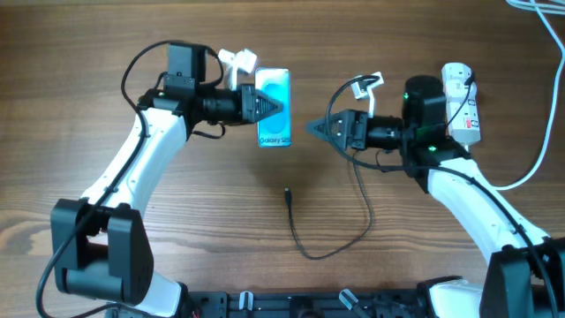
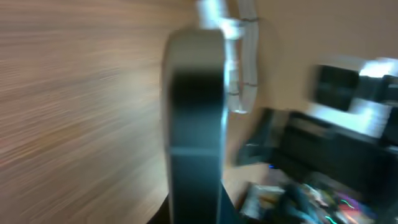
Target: Plug charger to phone and switch on socket
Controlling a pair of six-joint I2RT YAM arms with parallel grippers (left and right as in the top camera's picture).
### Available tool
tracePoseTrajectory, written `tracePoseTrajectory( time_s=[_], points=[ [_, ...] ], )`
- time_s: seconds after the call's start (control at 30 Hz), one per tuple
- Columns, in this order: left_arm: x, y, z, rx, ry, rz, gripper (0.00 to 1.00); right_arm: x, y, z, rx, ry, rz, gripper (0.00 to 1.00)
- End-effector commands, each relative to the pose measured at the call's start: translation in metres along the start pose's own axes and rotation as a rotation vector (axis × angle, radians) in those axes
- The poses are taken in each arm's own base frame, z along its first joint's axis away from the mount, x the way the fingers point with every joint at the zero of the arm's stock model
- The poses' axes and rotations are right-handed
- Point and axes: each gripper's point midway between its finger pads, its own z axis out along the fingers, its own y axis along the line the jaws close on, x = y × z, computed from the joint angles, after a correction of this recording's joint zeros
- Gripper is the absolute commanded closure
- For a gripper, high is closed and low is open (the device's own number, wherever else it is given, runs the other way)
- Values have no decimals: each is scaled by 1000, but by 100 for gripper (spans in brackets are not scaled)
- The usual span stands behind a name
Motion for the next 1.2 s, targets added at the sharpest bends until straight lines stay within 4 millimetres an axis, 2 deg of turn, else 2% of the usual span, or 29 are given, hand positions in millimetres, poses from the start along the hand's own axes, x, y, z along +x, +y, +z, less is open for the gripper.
tracePoseTrajectory(
  time_s=[0.0,0.07,0.23,0.37,0.57,0.63,0.7,0.8,0.97,1.17],
  points=[
    [0,43,-6,-317,-51,28,96,4,-36,-3,150,-22,-13,1],
    [9,59,-6,-408,-33,12,96,6,-52,-6,234,-34,21,0],
    [23,76,-8,-520,0,-7,96,9,-84,-16,416,-67,86,0],
    [35,78,-6,-536,27,-62,96,11,-104,-26,533,-88,112,0],
    [52,74,-5,-522,46,-277,96,12,-125,-41,675,-118,132,0],
    [57,58,0,-416,78,-329,96,10,-129,-45,710,-133,128,0],
    [60,30,5,-234,130,-367,96,8,-132,-48,733,-144,125,0],
    [59,-8,1,7,190,-458,96,6,-135,-51,757,-156,121,0],
    [64,-32,-5,134,260,-640,96,3,-143,-59,815,-195,150,0],
    [74,-55,-14,203,387,-983,96,4,-144,-60,820,-198,157,0]
  ],
)
